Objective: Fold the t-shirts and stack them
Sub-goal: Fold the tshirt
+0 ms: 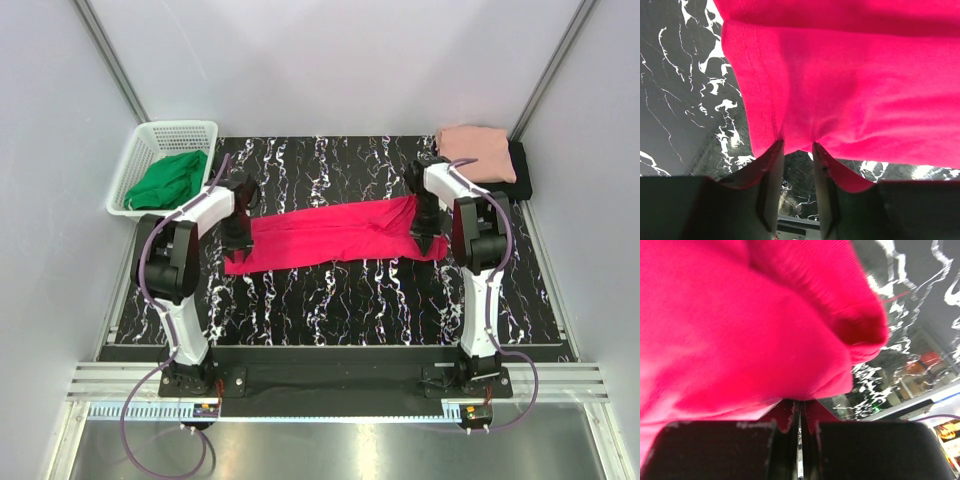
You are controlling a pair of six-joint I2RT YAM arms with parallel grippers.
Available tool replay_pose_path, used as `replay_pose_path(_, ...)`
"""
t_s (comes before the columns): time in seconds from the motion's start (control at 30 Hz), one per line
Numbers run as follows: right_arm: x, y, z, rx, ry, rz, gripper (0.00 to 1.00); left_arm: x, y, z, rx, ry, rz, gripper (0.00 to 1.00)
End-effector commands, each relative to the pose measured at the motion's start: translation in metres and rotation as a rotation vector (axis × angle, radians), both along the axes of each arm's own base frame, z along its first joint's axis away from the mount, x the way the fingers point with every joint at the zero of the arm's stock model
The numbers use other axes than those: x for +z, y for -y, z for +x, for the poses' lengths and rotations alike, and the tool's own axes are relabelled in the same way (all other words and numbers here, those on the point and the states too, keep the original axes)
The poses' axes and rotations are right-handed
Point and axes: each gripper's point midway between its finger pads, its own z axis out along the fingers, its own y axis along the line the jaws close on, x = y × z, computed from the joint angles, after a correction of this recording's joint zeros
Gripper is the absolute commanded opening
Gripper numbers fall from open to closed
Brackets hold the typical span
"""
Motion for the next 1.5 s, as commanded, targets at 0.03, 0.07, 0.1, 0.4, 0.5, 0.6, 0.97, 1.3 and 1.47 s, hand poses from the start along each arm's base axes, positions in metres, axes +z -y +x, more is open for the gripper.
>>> replay_pose_path(0.03, 0.009, 0.020, 0.005, -0.002, -0.006, -0.056, 0.00, -0.008, -0.011, -0.003, 0.021, -0.016, 0.054, 0.32)
replay_pose_path(0.07, 0.009, 0.019, 0.006, -0.002, -0.005, -0.051, 0.00, -0.009, -0.011, -0.003, 0.024, -0.017, 0.054, 0.32)
replay_pose_path(0.1, 0.010, 0.020, 0.008, -0.004, -0.001, -0.049, 0.00, -0.009, -0.011, -0.003, 0.024, -0.017, 0.054, 0.32)
replay_pose_path(0.4, 0.001, 0.022, 0.011, -0.001, -0.035, -0.050, 0.00, -0.015, -0.015, -0.008, 0.031, -0.039, 0.079, 0.21)
replay_pose_path(0.5, 0.001, 0.022, 0.015, 0.000, -0.033, -0.048, 0.00, -0.019, -0.014, -0.009, 0.033, -0.050, 0.077, 0.13)
replay_pose_path(0.6, -0.003, 0.020, 0.015, 0.003, -0.054, -0.039, 0.00, -0.023, -0.013, -0.010, 0.038, -0.066, 0.073, 0.02)
replay_pose_path(0.97, -0.009, 0.029, 0.008, -0.026, -0.114, -0.013, 0.00, -0.026, -0.006, -0.017, 0.091, -0.101, -0.010, 0.00)
replay_pose_path(1.3, -0.001, 0.038, 0.011, -0.034, -0.109, 0.014, 0.00, -0.029, -0.019, -0.024, 0.091, -0.129, 0.013, 0.00)
replay_pose_path(1.47, 0.000, 0.039, 0.011, -0.026, -0.113, 0.020, 0.00, -0.030, -0.020, -0.023, 0.087, -0.131, 0.017, 0.00)
